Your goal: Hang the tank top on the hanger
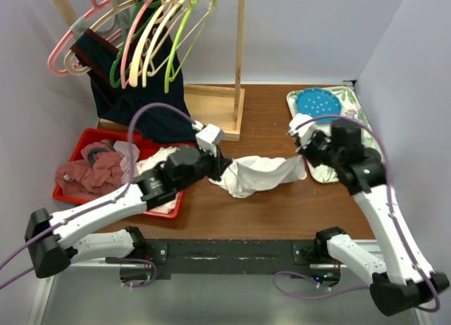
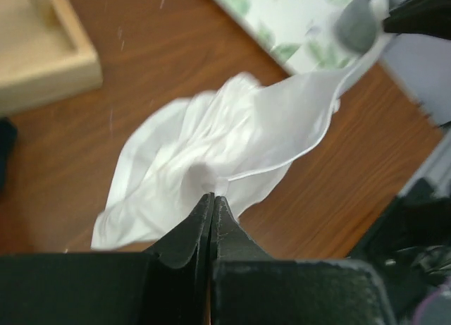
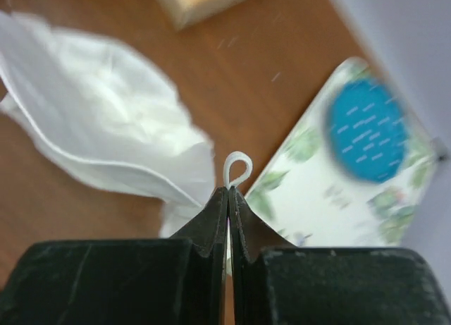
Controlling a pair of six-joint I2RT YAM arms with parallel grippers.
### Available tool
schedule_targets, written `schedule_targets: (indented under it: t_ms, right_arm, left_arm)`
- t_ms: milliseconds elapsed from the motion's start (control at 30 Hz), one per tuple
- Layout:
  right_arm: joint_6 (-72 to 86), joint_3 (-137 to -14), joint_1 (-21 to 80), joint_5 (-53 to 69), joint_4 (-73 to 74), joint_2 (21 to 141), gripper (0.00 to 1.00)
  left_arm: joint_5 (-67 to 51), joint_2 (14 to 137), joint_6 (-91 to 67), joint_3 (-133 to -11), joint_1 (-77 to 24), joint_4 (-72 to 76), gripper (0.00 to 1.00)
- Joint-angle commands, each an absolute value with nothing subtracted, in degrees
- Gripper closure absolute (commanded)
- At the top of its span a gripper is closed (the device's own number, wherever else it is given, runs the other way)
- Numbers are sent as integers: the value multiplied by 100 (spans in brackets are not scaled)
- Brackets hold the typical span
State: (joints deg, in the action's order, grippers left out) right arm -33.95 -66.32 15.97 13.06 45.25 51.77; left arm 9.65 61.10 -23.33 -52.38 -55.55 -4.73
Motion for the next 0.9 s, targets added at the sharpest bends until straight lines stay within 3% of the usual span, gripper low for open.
schedule_targets:
  t_ms: [0,167,267,300,400,500,600,700,733,867]
  right_arm:
    - [-3155,-5216,1556,1468,3570,5561,96]
    - [-3164,-4737,1556,1460,3261,6239,90]
    - [-3147,-4843,1556,1014,3287,6530,80]
    - [-3112,-4834,1547,854,3226,6556,65]
    - [-2945,-4860,1442,397,3103,6566,35]
    - [-2795,-5009,1179,264,3059,6320,24]
    - [-2733,-5316,845,657,3234,6065,21]
    - [-2751,-5423,721,2026,3524,5810,18]
    - [-2742,-5362,729,2935,3542,5749,18]
    - [-2908,-4931,712,4209,3549,5669,17]
  left_arm:
    - [1020,6652,-3242,-4038,-5309,939,100]
    - [862,7530,-3507,-3797,-5168,1380,100]
    - [843,7655,-3507,-3884,-5115,1214,89]
    - [861,7655,-3507,-3954,-5098,1135,82]
    - [923,7498,-3428,-4104,-5045,582,65]
    - [844,7085,-3165,-4279,-5045,108,52]
    - [353,6418,-2761,-4490,-5054,-279,40]
    - [-210,5793,-2383,-4937,-5071,-683,33]
    - [-211,5661,-2225,-5105,-5071,-825,31]
    - [498,5344,-1654,-6516,-5028,-1589,22]
